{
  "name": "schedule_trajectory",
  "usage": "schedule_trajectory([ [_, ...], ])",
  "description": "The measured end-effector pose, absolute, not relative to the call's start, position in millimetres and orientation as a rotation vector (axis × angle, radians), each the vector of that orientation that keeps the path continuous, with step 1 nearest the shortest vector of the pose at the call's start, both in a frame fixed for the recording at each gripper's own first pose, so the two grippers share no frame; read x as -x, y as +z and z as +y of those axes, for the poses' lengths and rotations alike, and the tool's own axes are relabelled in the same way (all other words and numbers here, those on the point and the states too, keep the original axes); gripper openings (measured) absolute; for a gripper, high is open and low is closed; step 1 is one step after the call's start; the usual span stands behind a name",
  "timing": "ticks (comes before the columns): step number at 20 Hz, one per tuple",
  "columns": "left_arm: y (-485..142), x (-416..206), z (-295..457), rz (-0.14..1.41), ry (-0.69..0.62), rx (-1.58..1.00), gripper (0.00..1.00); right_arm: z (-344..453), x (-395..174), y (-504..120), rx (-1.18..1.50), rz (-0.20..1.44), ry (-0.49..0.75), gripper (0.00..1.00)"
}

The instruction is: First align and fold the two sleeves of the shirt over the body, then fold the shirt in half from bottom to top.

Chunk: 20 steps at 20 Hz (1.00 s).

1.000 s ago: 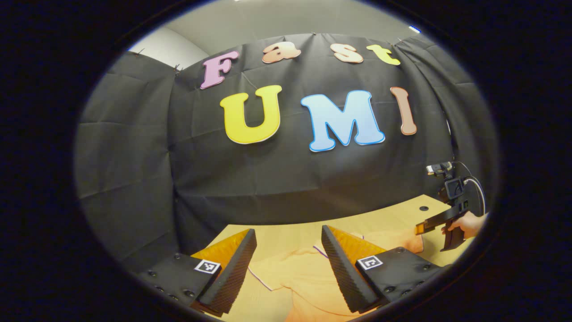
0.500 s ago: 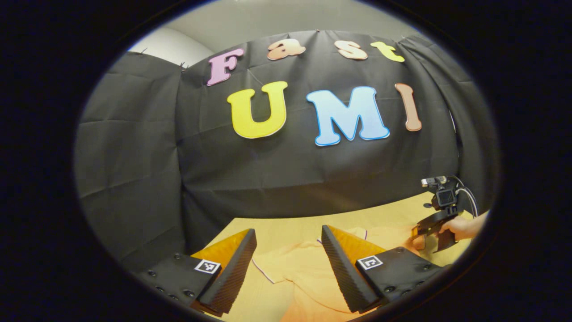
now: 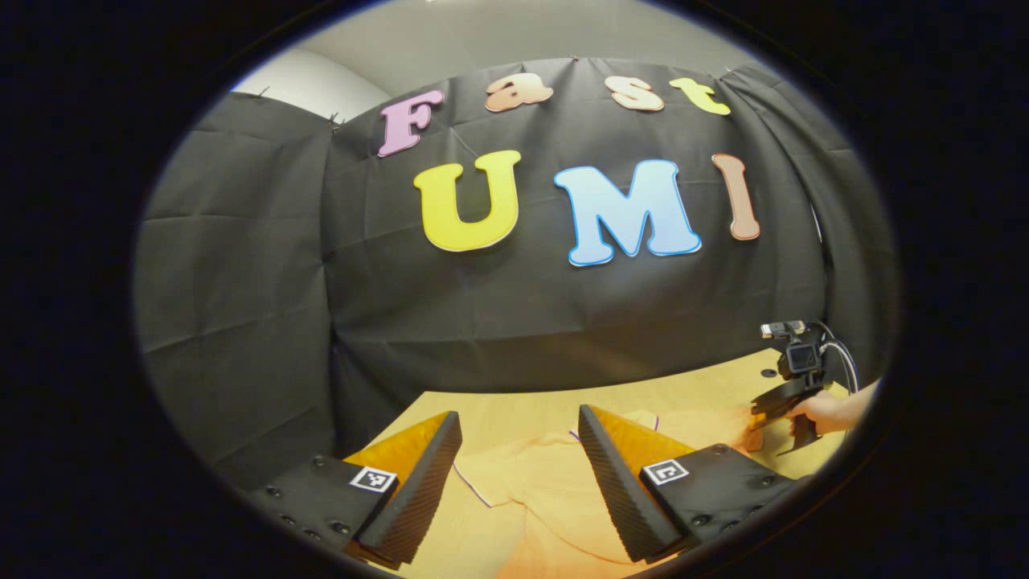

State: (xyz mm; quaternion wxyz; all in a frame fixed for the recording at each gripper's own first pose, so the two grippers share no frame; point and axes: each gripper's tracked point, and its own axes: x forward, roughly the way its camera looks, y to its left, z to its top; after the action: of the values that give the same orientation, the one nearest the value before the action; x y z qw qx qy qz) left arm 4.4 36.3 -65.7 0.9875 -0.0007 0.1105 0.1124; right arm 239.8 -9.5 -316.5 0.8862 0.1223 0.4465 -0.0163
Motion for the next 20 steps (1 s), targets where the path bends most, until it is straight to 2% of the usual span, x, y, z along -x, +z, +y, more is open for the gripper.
schedule_trajectory([
  [4,-64,4,43,0.220,0.241,0.046,1.00,-7,-241,-311,-0.224,0.905,-0.020,0.08],
  [7,-69,10,51,0.229,0.251,0.069,1.00,0,-244,-286,-0.160,0.822,0.019,0.08],
  [13,-79,14,46,0.251,0.212,0.119,1.00,50,-238,-240,0.024,0.653,0.180,0.08],
  [15,-81,19,45,0.254,0.210,0.128,0.96,69,-233,-240,0.086,0.634,0.231,0.08],
  [16,-84,20,43,0.259,0.205,0.118,0.99,77,-230,-240,0.112,0.626,0.253,0.08],
  [17,-88,23,41,0.268,0.196,0.108,0.92,85,-227,-241,0.134,0.621,0.278,0.08],
  [18,-92,25,39,0.277,0.188,0.102,0.95,94,-224,-244,0.149,0.621,0.306,0.08],
  [19,-96,27,39,0.288,0.185,0.106,0.92,101,-221,-248,0.168,0.628,0.327,0.08],
  [20,-97,31,40,0.294,0.190,0.116,0.99,105,-219,-254,0.188,0.636,0.340,0.08],
])
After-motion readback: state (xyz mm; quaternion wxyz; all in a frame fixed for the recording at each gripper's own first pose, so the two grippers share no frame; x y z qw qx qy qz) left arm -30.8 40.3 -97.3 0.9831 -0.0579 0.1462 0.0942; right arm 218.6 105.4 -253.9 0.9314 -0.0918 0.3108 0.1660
